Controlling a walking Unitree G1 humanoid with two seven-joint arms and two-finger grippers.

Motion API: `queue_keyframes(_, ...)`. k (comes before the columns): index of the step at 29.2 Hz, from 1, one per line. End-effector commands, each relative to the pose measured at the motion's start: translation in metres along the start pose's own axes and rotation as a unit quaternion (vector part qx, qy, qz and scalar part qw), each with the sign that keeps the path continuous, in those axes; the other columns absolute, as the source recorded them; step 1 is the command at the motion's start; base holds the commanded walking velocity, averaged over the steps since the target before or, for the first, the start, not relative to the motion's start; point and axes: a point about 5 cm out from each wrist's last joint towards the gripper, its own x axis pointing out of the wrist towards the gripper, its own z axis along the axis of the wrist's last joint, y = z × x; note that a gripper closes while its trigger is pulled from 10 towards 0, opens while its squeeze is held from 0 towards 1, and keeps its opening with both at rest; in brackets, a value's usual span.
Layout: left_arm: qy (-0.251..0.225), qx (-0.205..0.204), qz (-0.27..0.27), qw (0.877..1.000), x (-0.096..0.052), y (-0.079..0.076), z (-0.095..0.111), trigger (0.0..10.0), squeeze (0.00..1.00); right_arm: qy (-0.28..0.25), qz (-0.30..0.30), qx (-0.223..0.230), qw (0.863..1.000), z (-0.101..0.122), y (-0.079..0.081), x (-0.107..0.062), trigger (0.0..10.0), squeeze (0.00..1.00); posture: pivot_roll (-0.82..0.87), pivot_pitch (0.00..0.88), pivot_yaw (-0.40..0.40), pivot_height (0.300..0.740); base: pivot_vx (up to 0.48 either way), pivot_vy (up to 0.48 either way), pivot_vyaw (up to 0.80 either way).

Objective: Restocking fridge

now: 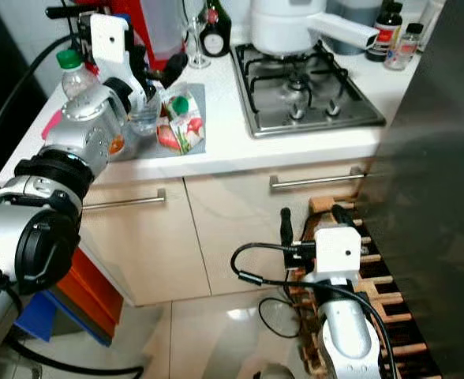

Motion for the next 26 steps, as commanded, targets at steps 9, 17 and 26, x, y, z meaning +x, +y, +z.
queue_keyframes(9,0.074,-0.035,0.015,0.997,-0.007,0.003,-0.031,10.0,0.0,0.018,-0.007,-0.004,1.0,0.007,-0.001,-0.014,10.0,0.0,-0.37,0.047,0.15,0.74,0.0,0.0,0.0)
queue_keyframes(17,0.064,-0.032,0.072,0.995,-0.011,0.017,-0.029,10.0,0.0,0.025,0.003,0.0,1.0,0.008,0.002,-0.018,10.0,0.0,-0.38,0.053,0.149,0.74,0.0,0.0,0.0)
queue_keyframes(26,0.019,0.009,0.075,0.997,-0.012,0.031,-0.002,10.0,0.0,0.032,0.02,0.002,0.999,0.007,0.005,-0.019,10.0,0.0,-0.37,0.056,0.136,0.74,0.0,0.0,0.0)
